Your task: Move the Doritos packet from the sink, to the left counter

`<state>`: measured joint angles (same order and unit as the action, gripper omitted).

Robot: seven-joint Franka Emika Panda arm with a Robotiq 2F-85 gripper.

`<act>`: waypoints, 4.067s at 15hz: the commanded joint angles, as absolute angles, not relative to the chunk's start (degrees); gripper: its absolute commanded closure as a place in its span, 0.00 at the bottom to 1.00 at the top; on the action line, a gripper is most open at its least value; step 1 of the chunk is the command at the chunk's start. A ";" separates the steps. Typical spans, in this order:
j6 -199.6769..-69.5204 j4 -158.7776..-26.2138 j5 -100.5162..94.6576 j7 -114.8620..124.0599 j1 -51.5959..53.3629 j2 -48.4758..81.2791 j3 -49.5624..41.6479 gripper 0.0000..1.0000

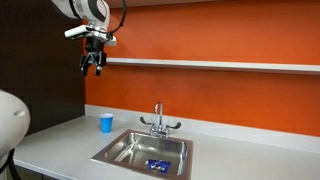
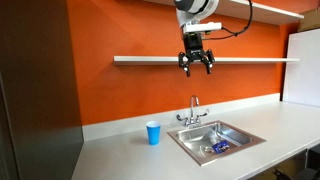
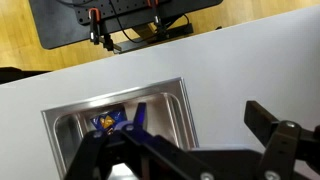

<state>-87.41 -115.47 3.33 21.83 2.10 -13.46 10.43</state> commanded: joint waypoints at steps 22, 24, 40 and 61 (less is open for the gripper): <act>-97.68 -120.24 -0.69 8.01 -1.05 -15.97 -0.53 0.00; -99.12 -120.98 -1.52 8.21 -2.24 -15.54 -1.86 0.00; -118.70 -127.00 -4.13 7.83 -6.62 -1.27 -7.64 0.00; -142.16 -128.30 0.13 3.40 -9.83 22.63 -9.23 0.00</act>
<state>-139.39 -129.06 -1.74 6.38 -8.32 19.90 -9.84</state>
